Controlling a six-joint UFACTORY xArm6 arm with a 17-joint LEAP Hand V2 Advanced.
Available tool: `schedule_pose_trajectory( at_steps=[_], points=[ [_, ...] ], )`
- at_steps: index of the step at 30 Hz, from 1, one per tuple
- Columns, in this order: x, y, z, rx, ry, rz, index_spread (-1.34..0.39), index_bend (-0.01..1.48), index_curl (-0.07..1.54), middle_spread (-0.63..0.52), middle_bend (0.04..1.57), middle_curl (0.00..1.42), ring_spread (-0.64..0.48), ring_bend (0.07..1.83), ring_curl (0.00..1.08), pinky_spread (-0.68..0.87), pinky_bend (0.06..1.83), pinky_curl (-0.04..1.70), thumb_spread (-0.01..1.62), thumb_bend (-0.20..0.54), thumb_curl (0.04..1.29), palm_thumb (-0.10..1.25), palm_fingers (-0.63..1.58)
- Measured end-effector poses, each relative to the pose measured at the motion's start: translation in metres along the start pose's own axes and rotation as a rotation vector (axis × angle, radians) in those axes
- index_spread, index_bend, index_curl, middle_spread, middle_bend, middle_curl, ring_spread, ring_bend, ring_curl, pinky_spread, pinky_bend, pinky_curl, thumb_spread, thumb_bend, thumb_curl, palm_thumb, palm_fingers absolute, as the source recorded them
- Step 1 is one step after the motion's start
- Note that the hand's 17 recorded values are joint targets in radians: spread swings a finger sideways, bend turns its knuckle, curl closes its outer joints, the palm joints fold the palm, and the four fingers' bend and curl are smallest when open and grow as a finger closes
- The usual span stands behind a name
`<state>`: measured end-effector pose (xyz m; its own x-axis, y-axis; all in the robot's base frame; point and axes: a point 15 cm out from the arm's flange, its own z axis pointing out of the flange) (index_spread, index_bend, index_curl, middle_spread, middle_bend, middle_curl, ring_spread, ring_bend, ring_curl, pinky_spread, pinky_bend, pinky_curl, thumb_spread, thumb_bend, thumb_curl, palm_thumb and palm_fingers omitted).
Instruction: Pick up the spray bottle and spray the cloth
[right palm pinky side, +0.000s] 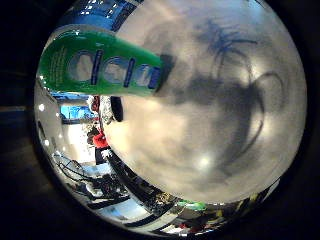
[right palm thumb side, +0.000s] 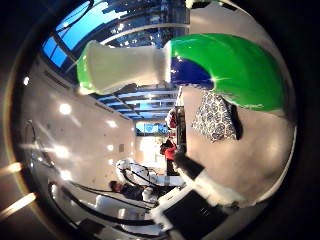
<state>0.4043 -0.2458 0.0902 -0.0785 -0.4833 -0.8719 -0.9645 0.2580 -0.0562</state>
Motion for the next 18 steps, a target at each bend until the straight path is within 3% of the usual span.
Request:
schedule_pose_trajectory(
  at_steps=[5, 8, 11, 18],
  points=[
    [0.0, -0.007, 0.004, 0.003, 0.022, 0.01, -0.25, 0.13, 0.18, 0.17, 0.16, 0.21, 0.18, 0.22, 0.27, 0.32, 0.36, 0.34, 0.89, -0.026, 0.44, 0.91, -0.1],
    [-0.001, -0.012, 0.004, 0.013, 0.029, 0.019, -0.24, 0.13, 0.18, 0.18, 0.16, 0.21, 0.18, 0.22, 0.27, 0.34, 0.37, 0.34, 0.87, -0.06, 0.39, 0.78, -0.09],
    [0.003, -0.014, 0.003, 0.022, 0.039, 0.04, -0.23, 0.14, 0.19, 0.18, 0.16, 0.21, 0.18, 0.23, 0.27, 0.36, 0.39, 0.34, 0.86, -0.048, 0.35, 0.67, -0.08],
    [0.006, -0.016, 0.002, 0.032, 0.048, 0.064, -0.2, 0.15, 0.21, 0.18, 0.17, 0.22, 0.18, 0.24, 0.27, 0.39, 0.4, 0.34, 0.86, -0.033, 0.32, 0.61, -0.07]
  ],
)
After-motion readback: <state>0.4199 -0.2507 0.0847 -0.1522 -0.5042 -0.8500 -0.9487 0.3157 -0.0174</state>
